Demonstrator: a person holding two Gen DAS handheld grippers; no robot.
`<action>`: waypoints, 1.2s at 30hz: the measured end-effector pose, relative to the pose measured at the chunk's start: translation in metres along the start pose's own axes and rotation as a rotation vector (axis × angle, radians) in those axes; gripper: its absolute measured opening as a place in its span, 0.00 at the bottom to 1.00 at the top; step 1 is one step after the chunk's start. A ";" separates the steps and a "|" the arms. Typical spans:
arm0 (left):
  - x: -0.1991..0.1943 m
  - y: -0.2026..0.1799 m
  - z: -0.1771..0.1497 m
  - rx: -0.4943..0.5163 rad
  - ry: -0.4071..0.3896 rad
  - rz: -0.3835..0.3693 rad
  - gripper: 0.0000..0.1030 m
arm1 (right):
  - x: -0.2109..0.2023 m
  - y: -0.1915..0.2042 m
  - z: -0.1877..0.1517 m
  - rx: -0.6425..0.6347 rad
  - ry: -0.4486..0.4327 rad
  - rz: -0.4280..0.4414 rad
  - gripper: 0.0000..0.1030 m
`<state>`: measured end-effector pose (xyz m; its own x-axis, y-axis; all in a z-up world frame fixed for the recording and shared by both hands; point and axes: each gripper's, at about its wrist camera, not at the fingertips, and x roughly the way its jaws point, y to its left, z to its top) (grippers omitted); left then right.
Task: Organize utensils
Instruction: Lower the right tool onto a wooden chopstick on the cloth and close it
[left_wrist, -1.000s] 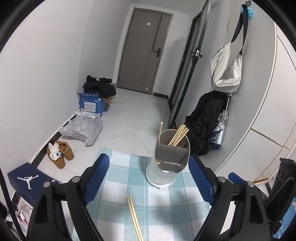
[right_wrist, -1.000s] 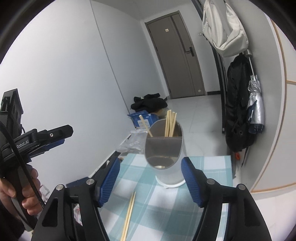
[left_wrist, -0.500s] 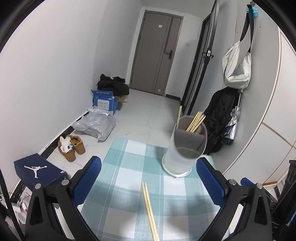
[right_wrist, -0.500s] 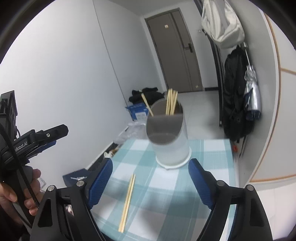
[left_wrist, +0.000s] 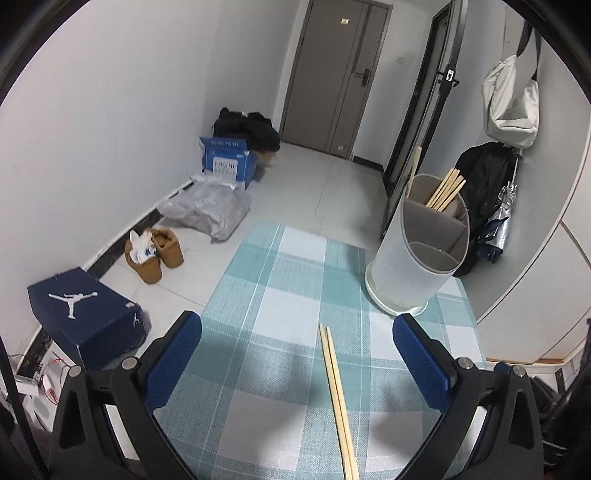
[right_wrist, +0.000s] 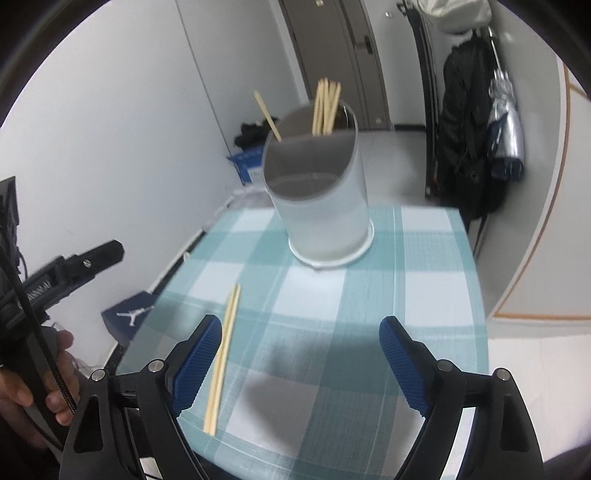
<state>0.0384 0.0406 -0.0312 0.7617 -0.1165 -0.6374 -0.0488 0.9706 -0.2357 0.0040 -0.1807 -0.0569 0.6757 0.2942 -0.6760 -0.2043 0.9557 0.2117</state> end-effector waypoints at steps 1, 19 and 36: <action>0.001 0.001 0.000 0.001 0.009 -0.005 0.99 | 0.005 0.000 -0.002 0.002 0.017 -0.011 0.85; 0.013 0.059 0.022 -0.233 0.068 -0.007 0.99 | 0.090 0.041 -0.002 -0.135 0.251 -0.076 0.77; 0.023 0.080 0.020 -0.337 0.111 -0.007 0.99 | 0.132 0.088 -0.002 -0.307 0.368 -0.021 0.30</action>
<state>0.0647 0.1196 -0.0501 0.6885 -0.1633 -0.7066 -0.2686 0.8477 -0.4575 0.0737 -0.0583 -0.1288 0.3975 0.2035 -0.8947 -0.4304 0.9025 0.0140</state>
